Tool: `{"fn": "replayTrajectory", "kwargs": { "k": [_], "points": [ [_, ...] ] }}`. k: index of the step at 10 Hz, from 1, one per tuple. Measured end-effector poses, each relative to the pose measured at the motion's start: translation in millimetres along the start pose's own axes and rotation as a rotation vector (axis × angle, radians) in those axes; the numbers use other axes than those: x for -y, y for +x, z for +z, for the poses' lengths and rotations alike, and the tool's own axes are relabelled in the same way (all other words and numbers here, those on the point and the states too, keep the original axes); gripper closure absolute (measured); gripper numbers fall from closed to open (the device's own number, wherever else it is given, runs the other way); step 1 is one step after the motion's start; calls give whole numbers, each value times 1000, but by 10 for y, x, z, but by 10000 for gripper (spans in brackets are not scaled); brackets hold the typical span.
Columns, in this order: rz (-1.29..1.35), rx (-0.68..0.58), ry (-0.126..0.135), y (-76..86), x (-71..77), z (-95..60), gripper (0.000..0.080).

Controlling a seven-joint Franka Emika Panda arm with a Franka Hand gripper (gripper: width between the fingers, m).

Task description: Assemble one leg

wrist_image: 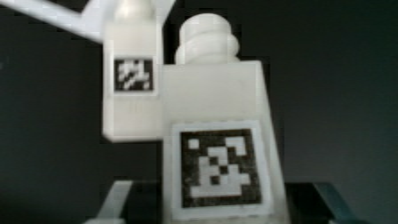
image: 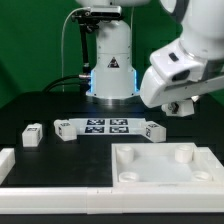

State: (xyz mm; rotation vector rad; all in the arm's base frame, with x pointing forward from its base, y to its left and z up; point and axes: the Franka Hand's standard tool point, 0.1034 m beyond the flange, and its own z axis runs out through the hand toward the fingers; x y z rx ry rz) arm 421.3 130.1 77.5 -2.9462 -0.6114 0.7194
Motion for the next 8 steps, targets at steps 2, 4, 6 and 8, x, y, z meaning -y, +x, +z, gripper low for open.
{"fn": "replayTrajectory", "kwargs": {
  "k": [2,4,6,8],
  "points": [
    [-15,-140,-18,85,-324,-205,506],
    [-41,-353,-74,97,-566,-428,506],
    [-50,-553,-121,192,-639,-540,506],
    [-57,-668,-163,164,-741,-506,506]
  ]
}}
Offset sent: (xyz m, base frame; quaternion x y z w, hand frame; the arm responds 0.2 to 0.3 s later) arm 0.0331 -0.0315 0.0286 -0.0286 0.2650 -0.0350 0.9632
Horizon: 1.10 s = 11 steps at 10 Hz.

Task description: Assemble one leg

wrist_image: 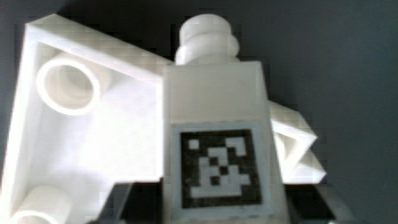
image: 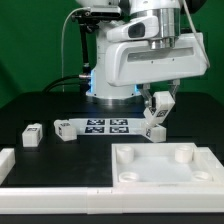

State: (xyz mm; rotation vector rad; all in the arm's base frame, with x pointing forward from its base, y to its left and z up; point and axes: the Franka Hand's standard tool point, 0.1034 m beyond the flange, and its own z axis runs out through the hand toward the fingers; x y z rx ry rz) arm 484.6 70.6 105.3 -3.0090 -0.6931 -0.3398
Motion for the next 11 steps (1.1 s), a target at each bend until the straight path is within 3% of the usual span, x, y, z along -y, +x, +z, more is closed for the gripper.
{"fn": "replayTrajectory", "kwargs": {
  "k": [1,2,3,4,5,7,8,11],
  "points": [
    [5,4,1,-10,16,7,506],
    [20,57,29,102,102,-29,506],
    [14,41,34,367,125,-62,506],
    [13,37,40,490,132,-44,506],
    [11,47,54,642,133,-9,506],
    [-11,54,97,1114,200,102,506],
    [-9,48,95,1116,188,115,506],
    [-12,-52,52,1133,89,134,506]
  ]
}}
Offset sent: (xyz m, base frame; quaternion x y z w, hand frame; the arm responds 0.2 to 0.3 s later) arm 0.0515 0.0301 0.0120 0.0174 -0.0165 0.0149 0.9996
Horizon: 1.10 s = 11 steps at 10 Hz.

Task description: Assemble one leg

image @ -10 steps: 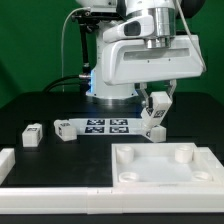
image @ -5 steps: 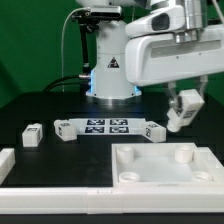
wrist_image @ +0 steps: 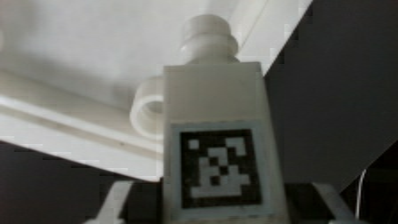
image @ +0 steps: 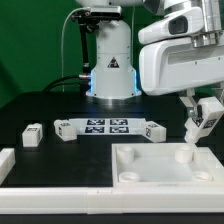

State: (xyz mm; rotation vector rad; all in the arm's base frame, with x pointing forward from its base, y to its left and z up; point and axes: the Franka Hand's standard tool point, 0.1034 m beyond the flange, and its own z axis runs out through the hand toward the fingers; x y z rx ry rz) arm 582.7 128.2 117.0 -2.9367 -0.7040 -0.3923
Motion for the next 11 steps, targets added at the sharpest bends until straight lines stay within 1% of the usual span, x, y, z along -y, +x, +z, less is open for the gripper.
{"fn": "replayTrajectory", "kwargs": {
  "k": [1,2,3,4,5,7,8,9,11],
  "points": [
    [-18,-73,-35,-2,-74,-3,506],
    [-20,-138,-74,-70,-171,0,506],
    [6,-121,-66,-146,-153,39,506],
    [0,-121,-61,-82,-110,34,506],
    [-7,-131,-63,-52,-107,46,506],
    [-8,-134,-57,44,-104,101,506],
    [-29,-217,-95,113,-183,100,506],
    [-13,-192,-75,71,-131,176,506],
    [-14,-189,-75,76,-135,172,506]
  ]
}}
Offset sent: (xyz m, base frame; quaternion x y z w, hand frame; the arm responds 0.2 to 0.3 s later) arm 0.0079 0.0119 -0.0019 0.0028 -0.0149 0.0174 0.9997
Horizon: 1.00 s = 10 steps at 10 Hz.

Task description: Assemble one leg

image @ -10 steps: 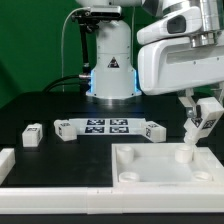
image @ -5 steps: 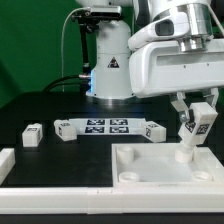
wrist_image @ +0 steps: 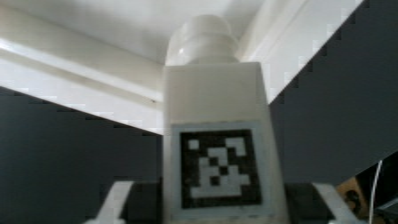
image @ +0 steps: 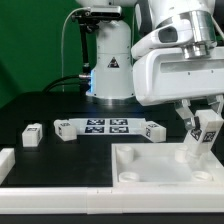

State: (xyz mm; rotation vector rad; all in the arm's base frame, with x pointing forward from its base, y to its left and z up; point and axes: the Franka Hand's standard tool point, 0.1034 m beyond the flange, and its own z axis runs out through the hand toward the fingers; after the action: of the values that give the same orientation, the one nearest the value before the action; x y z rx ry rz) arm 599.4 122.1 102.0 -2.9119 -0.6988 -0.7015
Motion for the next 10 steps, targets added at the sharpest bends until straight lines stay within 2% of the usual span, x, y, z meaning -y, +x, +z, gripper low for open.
{"fn": "replayTrajectory", "kwargs": {
  "k": [4,10],
  "points": [
    [-4,1,8,32,24,89,506],
    [-18,3,23,213,-18,269,506]
  ]
}}
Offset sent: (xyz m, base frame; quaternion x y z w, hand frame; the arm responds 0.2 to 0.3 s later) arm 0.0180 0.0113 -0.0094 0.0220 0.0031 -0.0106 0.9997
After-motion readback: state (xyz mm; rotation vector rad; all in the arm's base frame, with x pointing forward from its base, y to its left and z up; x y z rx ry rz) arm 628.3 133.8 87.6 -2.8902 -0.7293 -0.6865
